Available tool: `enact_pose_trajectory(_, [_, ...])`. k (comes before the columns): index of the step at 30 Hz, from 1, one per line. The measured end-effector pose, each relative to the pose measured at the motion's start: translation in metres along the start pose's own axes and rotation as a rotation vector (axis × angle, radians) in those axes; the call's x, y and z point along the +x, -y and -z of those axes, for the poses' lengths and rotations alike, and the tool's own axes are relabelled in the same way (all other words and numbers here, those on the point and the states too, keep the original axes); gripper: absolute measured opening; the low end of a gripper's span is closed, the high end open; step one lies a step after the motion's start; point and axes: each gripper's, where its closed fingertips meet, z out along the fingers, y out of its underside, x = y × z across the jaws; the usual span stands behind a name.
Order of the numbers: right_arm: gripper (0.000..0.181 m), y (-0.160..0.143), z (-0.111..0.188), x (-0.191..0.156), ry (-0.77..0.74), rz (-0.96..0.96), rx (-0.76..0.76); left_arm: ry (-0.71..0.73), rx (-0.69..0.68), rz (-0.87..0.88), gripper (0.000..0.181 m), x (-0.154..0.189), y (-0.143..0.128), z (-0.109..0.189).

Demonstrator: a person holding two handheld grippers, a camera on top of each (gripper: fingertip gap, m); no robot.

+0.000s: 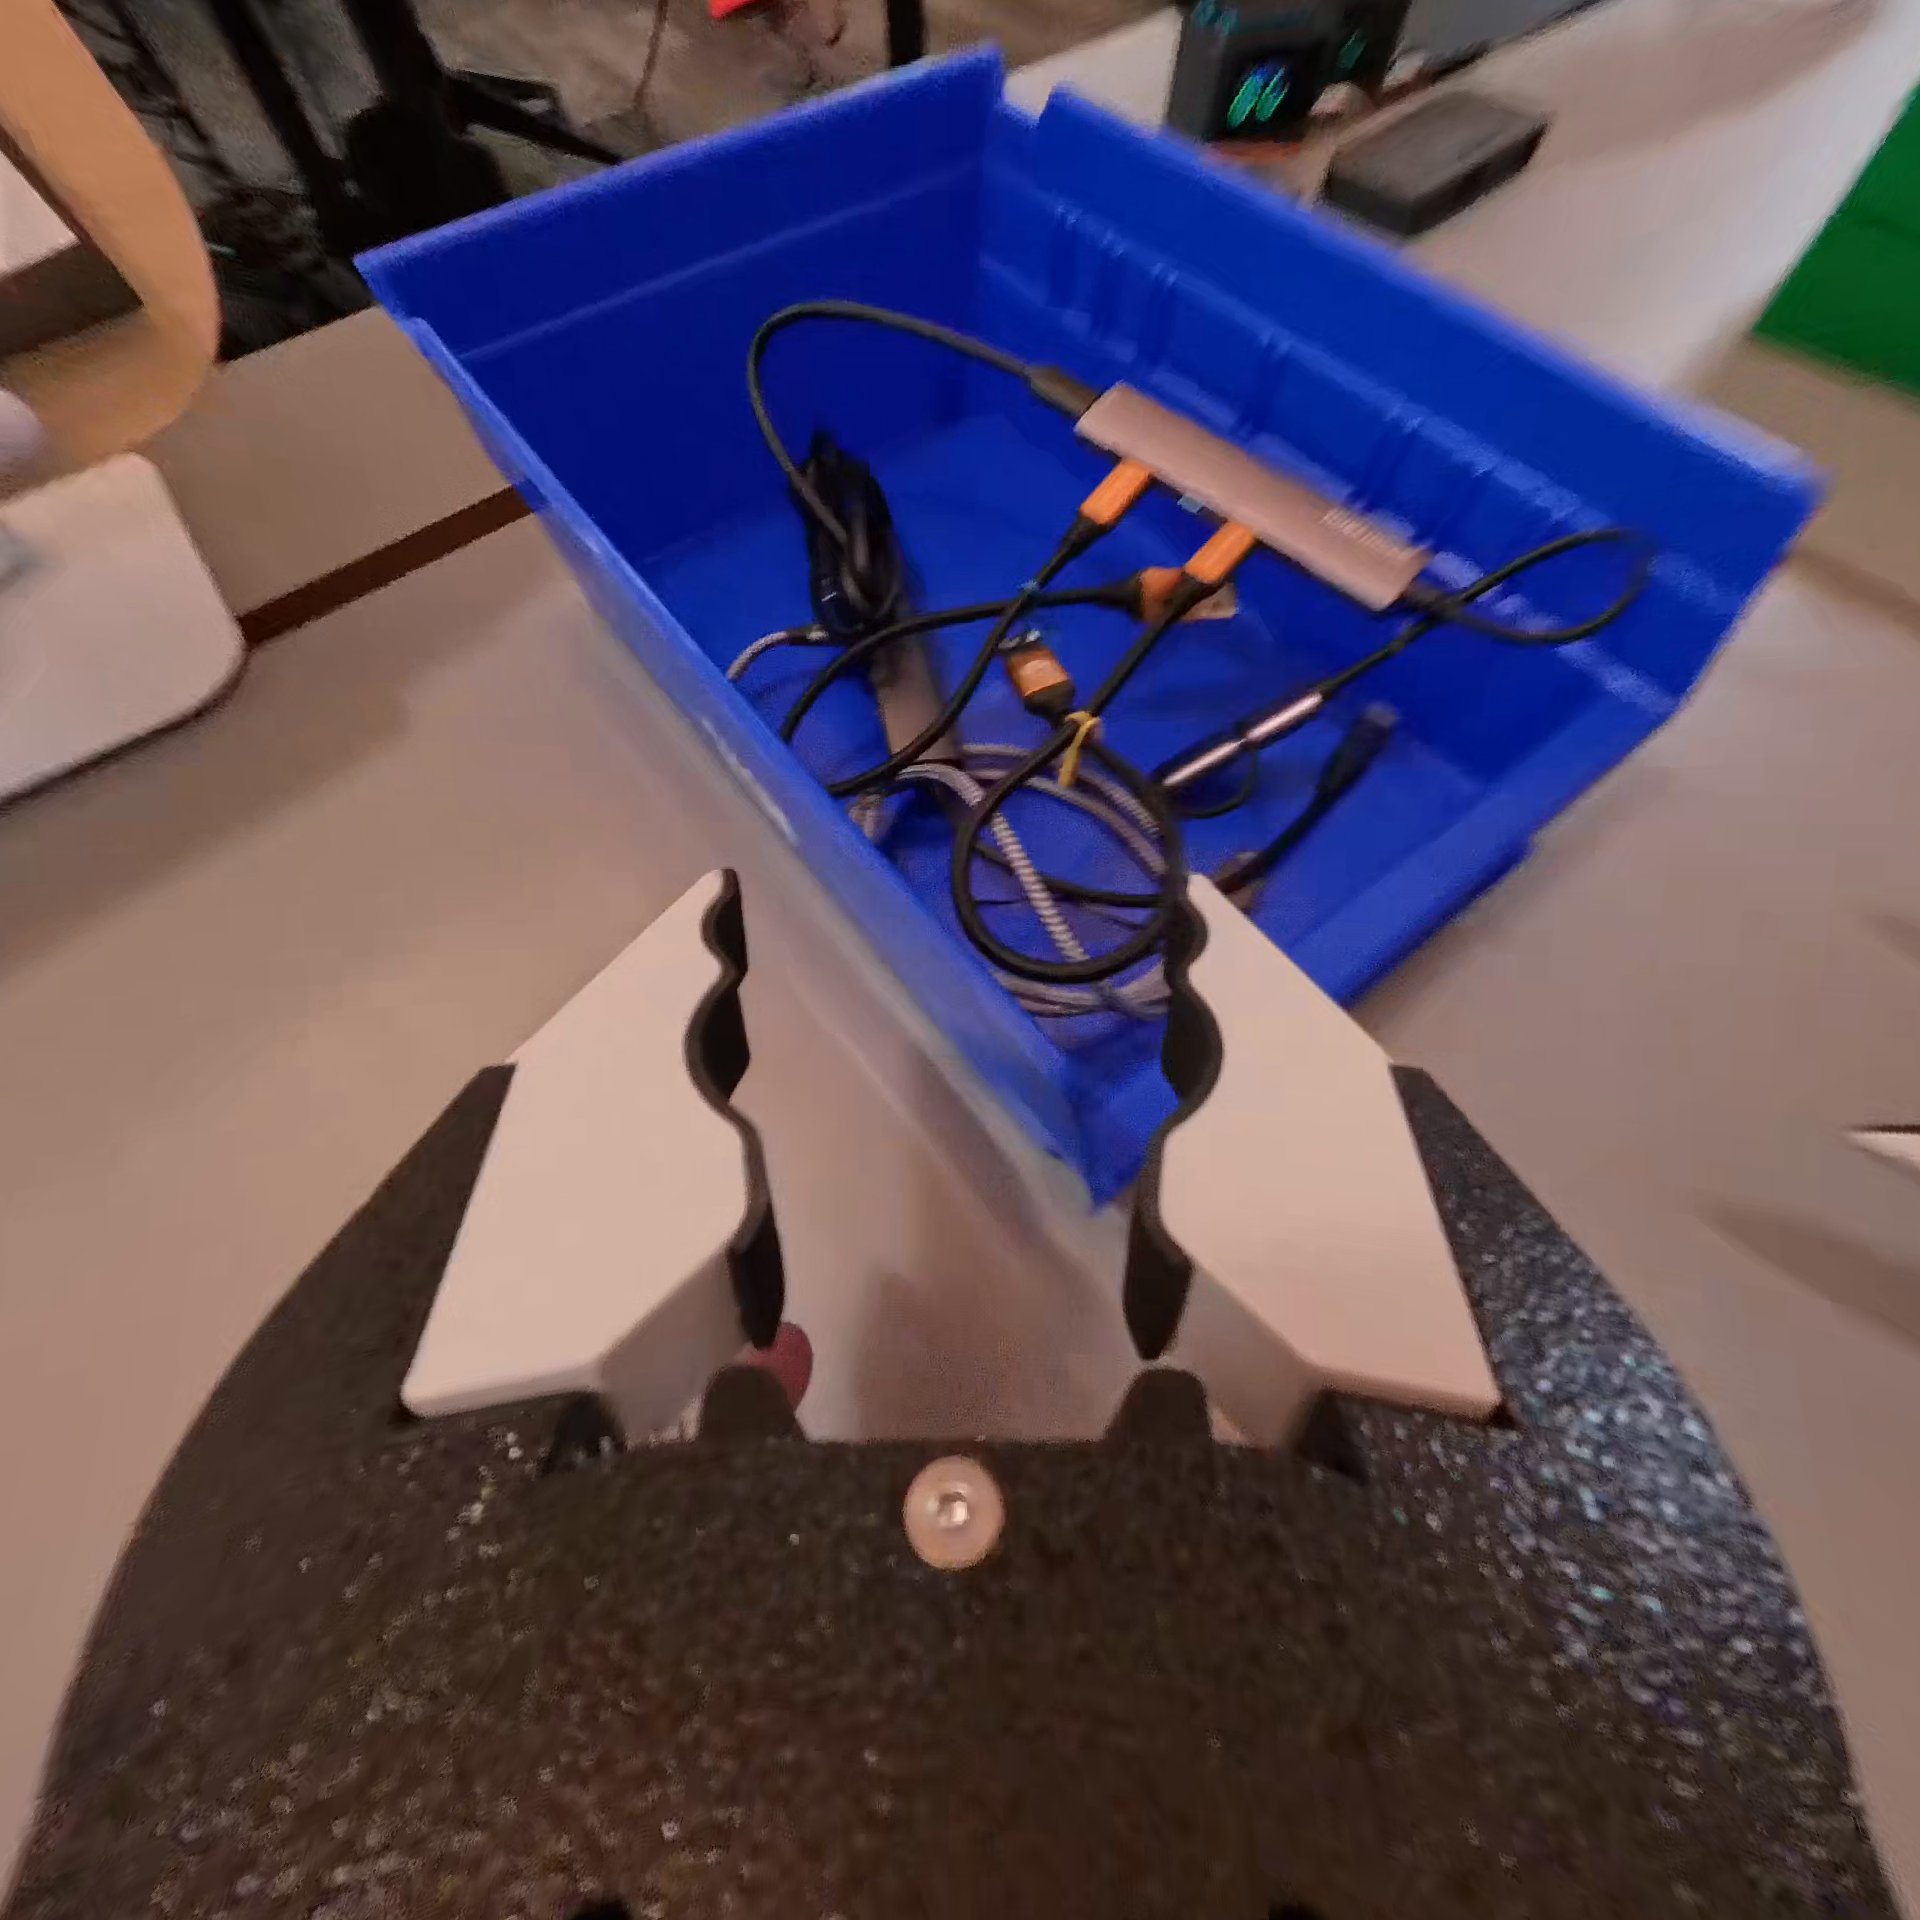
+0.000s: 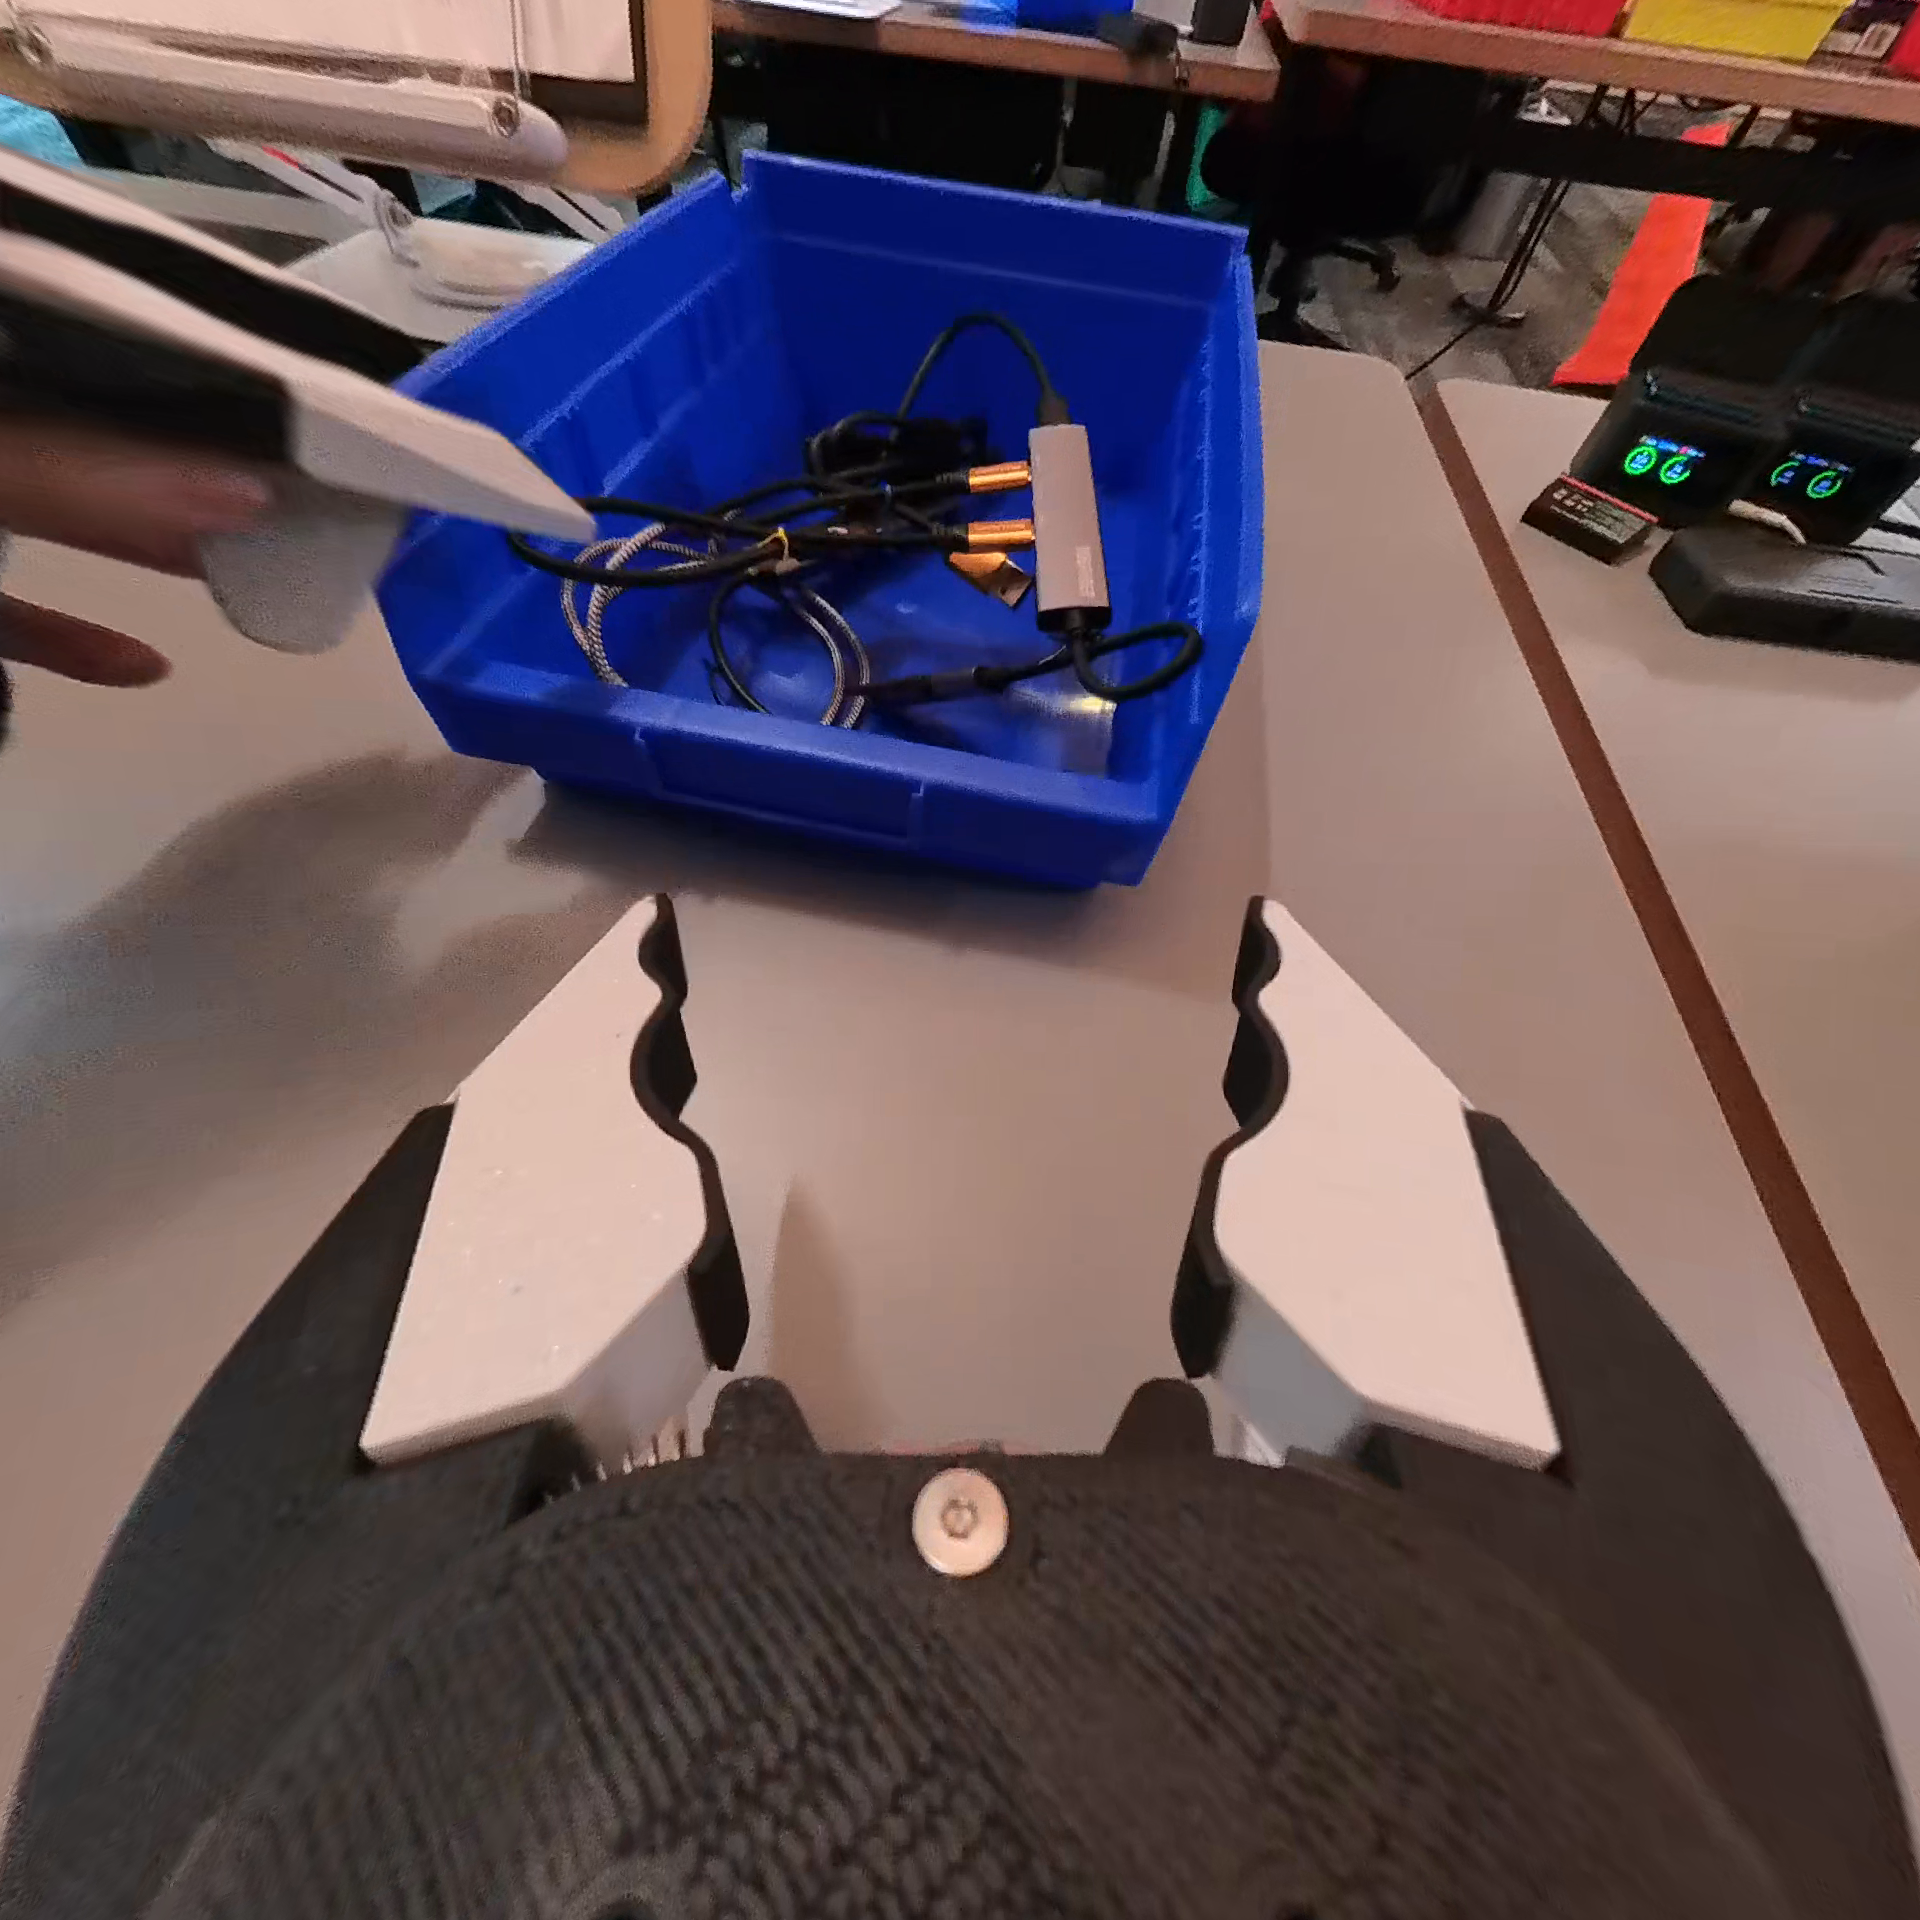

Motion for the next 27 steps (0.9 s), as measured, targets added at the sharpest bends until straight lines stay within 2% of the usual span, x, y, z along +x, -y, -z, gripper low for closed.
enact_pose_trajectory(1, [0.104,0.001,0.000,-0.001,0.004,0.001,0.005,0.060,-0.019,-0.065,0.068,-0.006,-0.004,-0.006])
enact_pose_trajectory(2, [0.103,0.002,0.000,-0.001,0.006,0.005,0.007,0.106,-0.022,-0.142,0.065,-0.011,-0.006,-0.009])
enact_pose_trajectory(5, [0.100,0.007,0.003,-0.004,0.007,0.039,0.017,0.186,0.024,-0.276,0.015,-0.031,-0.007,-0.001])
enact_pose_trajectory(6, [0.100,0.012,0.006,-0.010,0.032,0.067,0.032,0.195,0.050,-0.314,0.011,-0.040,-0.009,0.004])
enact_pose_trajectory(8, [0.099,0.024,0.017,-0.028,0.134,0.120,0.076,0.158,0.103,-0.325,0.009,-0.056,-0.018,0.017])
enact_pose_trajectory(11, [0.096,0.050,0.032,-0.042,0.191,0.107,0.177,0.156,0.136,-0.350,0.006,-0.087,-0.034,0.048])
enact_pose_trajectory(14, [0.093,0.072,0.043,-0.064,0.260,0.037,0.255,0.046,0.139,-0.247,0.005,-0.105,-0.060,0.088])
enact_pose_trajectory(15, [0.093,0.078,0.046,-0.079,0.311,0.029,0.273,0.034,0.144,-0.253,0.004,-0.111,-0.070,0.104])
enact_pose_trajectory(18, [0.089,0.096,0.067,-0.152,0.627,0.024,0.322,0.016,0.191,-0.244,0.004,-0.124,-0.100,0.157])
enact_pose_trajectory(19, [0.088,0.105,0.069,-0.169,0.683,-0.002,0.319,0.030,0.228,-0.261,0.004,-0.128,-0.108,0.175])
enact_pose_trajectory(21, [0.083,0.130,0.059,-0.190,0.662,-0.026,0.321,0.110,0.313,-0.318,0.004,-0.137,-0.126,0.206])
enact_pose_trajectory(24, [0.083,0.176,0.019,-0.226,0.585,-0.072,0.255,0.162,0.383,-0.260,0.003,-0.150,-0.141,0.236])
enact_pose_trajectory(27, [0.096,0.221,-0.024,-0.310,0.763,-0.101,0.139,0.161,0.387,-0.254,0.003,-0.155,-0.145,0.244])
